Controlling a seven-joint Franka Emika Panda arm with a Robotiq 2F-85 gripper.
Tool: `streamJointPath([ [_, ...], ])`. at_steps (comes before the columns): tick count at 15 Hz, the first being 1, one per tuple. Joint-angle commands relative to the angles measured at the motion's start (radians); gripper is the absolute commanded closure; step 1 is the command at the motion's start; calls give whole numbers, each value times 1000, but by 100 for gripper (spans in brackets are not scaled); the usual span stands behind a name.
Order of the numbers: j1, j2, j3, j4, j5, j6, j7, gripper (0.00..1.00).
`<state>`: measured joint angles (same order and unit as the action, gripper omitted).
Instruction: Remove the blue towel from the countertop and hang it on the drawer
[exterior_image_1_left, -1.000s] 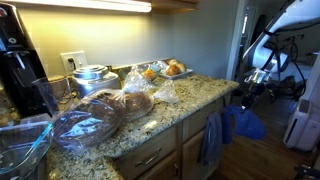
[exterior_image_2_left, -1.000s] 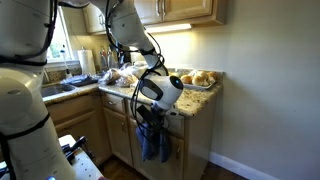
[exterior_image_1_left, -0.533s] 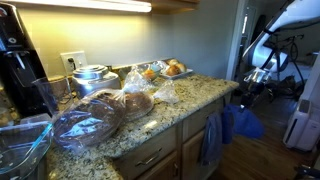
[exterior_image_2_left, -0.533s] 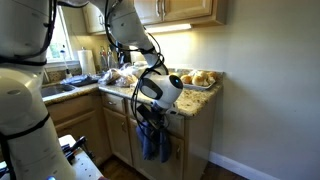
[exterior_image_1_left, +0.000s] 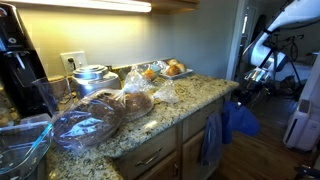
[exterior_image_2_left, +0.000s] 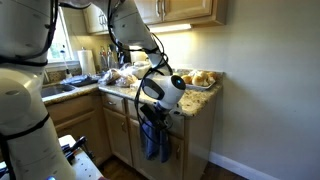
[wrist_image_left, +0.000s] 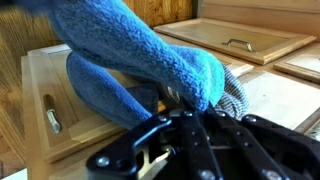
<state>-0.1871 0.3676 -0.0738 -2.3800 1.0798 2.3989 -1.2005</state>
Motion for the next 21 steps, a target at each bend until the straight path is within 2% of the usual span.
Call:
streamJointPath([
  [1,-17,23,0,19,46,5,-36,93],
  [21,-56,90,-18,43,90,-26,-22,93],
])
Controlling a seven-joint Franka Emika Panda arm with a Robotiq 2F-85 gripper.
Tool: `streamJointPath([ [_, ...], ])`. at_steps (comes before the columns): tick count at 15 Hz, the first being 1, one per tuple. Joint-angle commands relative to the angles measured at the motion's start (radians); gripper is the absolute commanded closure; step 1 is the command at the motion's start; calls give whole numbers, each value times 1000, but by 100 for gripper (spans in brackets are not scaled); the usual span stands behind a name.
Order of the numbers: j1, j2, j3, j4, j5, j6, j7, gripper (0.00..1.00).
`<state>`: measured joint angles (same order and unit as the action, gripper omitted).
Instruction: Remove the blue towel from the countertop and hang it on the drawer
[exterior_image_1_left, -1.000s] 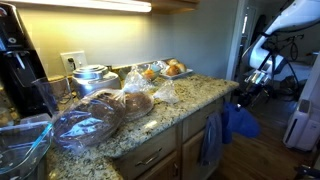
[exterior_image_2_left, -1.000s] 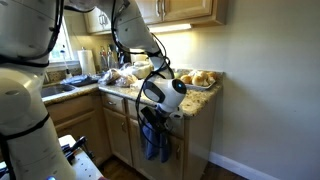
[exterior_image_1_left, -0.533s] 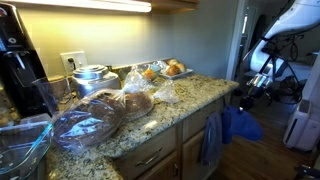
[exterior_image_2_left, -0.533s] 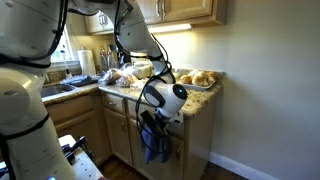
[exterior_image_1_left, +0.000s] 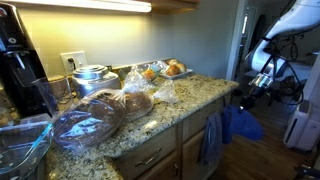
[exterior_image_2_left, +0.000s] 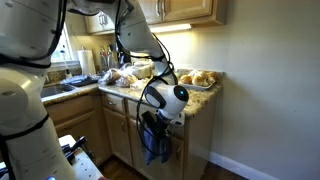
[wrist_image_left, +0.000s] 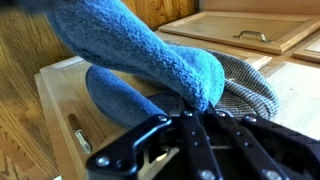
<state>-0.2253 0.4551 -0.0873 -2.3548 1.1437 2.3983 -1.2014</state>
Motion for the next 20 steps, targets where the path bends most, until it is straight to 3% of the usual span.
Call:
streamJointPath([
  [1,-18,6,-5,24,24,-28,-18,93],
  [14,-8,117,9,104,9,-25,-2,93],
  [15,-5,121,10,103,6,-22,-3,89],
  [16,-6,122,10,102,3,-23,-6,64],
  [17,-5,122,10,101,2,-19,-10,64],
  [20,0,99,11,81,6,0,-28,45],
])
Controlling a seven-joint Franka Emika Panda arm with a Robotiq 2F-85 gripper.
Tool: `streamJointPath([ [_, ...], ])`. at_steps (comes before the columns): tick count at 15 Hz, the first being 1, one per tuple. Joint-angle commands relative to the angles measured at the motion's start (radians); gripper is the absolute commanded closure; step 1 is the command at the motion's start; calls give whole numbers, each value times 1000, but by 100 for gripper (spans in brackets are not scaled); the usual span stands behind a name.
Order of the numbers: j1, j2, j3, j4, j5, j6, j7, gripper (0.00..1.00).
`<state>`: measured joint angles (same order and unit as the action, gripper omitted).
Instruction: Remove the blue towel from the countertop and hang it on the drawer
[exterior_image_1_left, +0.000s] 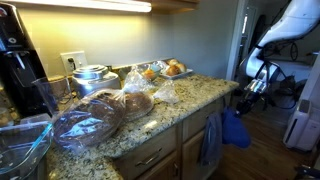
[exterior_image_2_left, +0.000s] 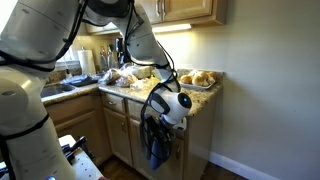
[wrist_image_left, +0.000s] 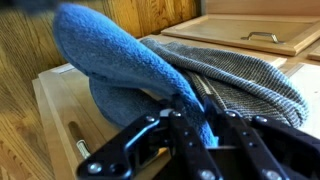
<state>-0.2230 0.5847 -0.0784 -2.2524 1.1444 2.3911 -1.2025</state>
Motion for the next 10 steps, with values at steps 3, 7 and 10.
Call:
streamJointPath([
  [3,20,-63,-12,-51,-35,25,7,27],
  [7,37,-127,-26,-104,-127,27,42,2],
  [10,43,-207,-27,-158,-212,32,71,0],
])
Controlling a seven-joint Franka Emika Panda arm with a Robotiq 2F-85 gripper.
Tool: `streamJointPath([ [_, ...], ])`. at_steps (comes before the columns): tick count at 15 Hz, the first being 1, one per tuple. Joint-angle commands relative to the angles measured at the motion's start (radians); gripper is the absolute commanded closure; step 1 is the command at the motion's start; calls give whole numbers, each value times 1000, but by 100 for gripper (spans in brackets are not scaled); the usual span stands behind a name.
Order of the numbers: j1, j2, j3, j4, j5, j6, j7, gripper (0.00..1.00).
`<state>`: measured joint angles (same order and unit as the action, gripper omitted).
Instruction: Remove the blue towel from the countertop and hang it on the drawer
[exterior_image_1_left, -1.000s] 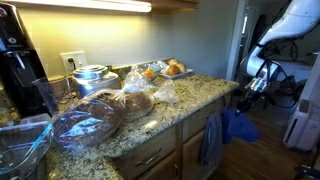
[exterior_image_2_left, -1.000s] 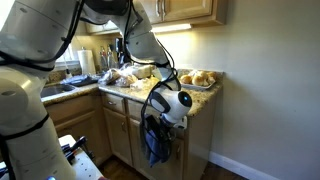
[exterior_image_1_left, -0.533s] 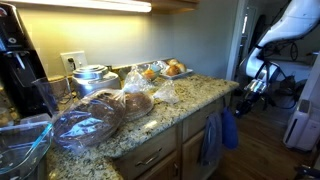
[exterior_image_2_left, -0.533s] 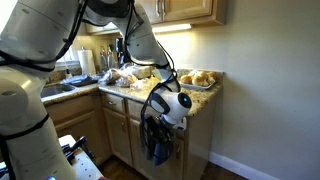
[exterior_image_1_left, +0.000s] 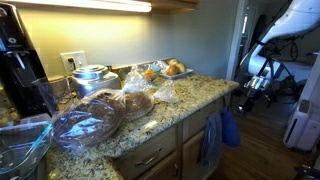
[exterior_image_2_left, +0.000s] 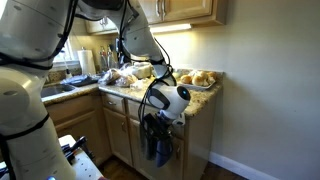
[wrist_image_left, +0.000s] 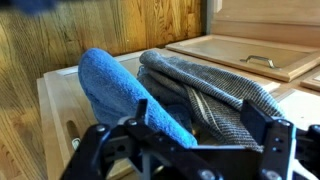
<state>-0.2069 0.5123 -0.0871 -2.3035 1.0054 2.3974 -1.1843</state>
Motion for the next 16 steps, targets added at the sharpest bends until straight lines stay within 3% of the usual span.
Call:
streamJointPath([
  [1,35,-167,-18,-126,-105,39,77,0],
  [5,69,-274,-8,-172,-246,98,202,0],
  [13,128,-386,24,-201,-663,145,590,0],
  [15,126,-405,31,-207,-726,136,651,0],
  [16,100,-338,51,-150,-677,121,588,0],
])
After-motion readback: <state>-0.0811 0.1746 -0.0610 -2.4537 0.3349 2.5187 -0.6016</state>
